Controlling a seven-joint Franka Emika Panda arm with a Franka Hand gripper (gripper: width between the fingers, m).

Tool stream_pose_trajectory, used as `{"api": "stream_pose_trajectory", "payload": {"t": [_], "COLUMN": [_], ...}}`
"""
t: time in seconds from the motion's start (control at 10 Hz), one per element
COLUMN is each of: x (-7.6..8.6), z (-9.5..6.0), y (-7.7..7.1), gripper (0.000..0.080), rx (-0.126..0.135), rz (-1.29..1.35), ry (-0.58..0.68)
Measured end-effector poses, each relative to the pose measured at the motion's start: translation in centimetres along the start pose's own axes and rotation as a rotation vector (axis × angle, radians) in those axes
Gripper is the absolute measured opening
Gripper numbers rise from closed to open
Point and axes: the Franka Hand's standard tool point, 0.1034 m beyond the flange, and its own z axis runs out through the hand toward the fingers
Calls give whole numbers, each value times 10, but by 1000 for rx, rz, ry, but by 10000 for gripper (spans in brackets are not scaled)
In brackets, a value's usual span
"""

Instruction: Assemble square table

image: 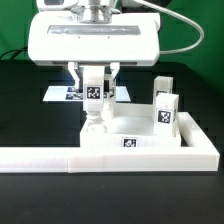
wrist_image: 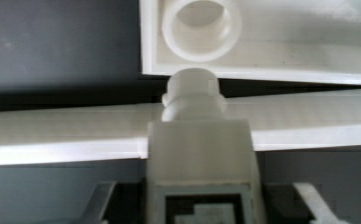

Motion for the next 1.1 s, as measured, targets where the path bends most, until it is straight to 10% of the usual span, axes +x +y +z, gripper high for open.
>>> {"api": "stream_pose_trajectory", "payload": {"t": [1.1], "x": [-24], "z": [13], "y": [-5], "gripper": [287], "rx": [-2], "rz": [-13], "ry": [-27]}}
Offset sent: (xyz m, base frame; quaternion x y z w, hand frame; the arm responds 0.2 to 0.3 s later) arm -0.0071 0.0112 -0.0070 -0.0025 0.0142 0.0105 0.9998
